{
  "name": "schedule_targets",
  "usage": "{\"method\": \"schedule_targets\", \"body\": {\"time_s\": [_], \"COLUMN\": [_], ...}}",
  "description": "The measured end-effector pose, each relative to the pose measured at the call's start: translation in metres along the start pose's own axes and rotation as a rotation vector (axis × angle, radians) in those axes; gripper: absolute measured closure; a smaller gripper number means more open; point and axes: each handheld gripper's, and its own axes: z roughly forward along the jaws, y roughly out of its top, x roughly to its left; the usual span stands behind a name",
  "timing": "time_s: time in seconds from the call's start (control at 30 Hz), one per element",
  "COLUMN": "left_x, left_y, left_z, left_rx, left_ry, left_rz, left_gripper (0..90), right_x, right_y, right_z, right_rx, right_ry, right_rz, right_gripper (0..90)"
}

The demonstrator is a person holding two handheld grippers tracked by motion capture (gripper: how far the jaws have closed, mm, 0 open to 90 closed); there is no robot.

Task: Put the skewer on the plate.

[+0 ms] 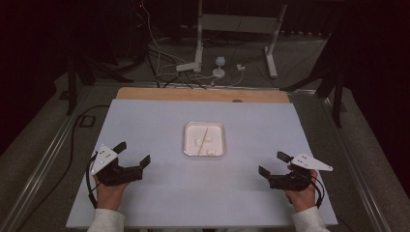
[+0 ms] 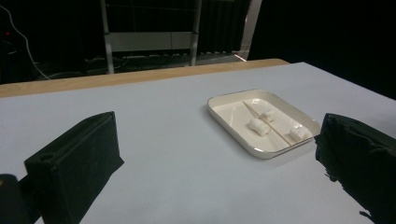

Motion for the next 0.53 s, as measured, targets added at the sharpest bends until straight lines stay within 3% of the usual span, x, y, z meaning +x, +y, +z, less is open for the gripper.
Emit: {"method": "schedule_targets", "body": {"time_s": [0.53], "left_x": [0.0026], "left_y": [-0.0034], "left_z": [-0.0034], "left_rx": [-0.003], "left_ry": [0.01], "left_rz": [-0.006], "left_gripper": [0.7], "right_x": [-0.003], "right_y": [-0.0015], "right_z": [-0.004], "right_rx": [-0.016], "right_ry": [-0.018], "right_rz": [-0.005], "right_gripper": [2.3]}}
